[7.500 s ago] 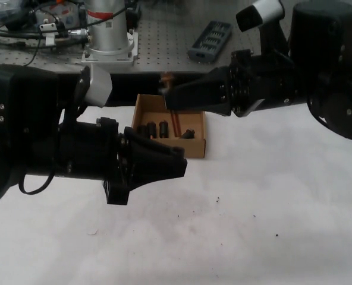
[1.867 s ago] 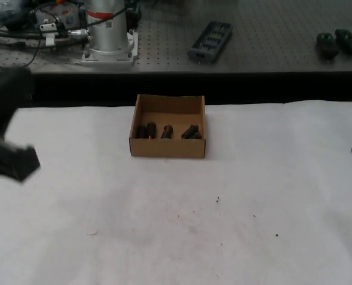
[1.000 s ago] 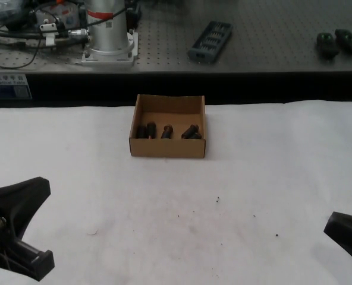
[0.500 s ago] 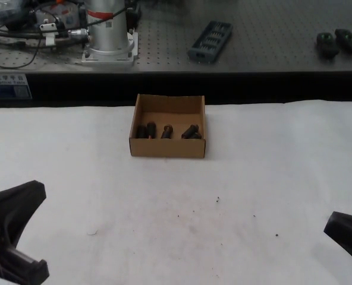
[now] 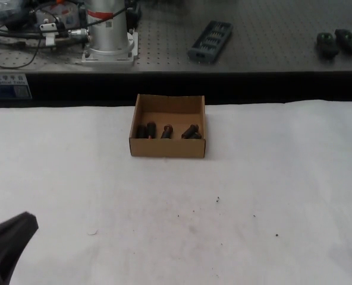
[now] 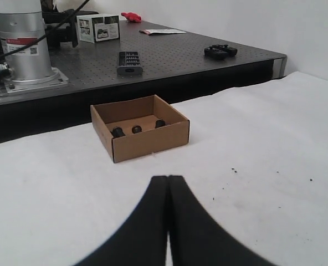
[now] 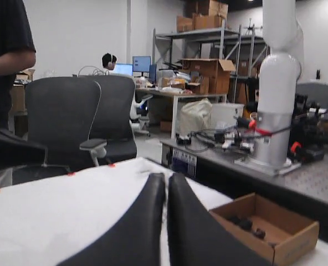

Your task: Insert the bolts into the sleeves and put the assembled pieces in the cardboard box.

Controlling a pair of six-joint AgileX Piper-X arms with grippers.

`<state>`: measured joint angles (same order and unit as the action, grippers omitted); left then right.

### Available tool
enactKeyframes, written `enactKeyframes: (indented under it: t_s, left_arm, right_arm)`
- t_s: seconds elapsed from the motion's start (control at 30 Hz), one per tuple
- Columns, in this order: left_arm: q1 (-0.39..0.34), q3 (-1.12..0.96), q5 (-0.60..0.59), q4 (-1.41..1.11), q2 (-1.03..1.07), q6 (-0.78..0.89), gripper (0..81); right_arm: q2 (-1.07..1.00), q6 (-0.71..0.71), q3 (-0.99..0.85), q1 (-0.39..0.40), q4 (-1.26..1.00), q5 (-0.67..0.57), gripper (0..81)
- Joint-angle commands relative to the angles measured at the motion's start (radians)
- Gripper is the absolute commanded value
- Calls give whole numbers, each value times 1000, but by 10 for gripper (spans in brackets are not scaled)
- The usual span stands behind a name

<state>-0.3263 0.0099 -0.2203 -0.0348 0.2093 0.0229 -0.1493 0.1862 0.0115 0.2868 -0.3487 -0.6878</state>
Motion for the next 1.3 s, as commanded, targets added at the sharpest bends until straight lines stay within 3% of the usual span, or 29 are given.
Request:
enactKeyframes:
  t_s: [0.0,1.27]
  left_arm:
    - [3,-10,8,-18,-19,8,6]
    - [3,-10,8,27,-42,8,6]
  right_arm:
    - [63,12,-12,-5,-7,4,43]
    - [91,12,-12,-5,-7,4,43]
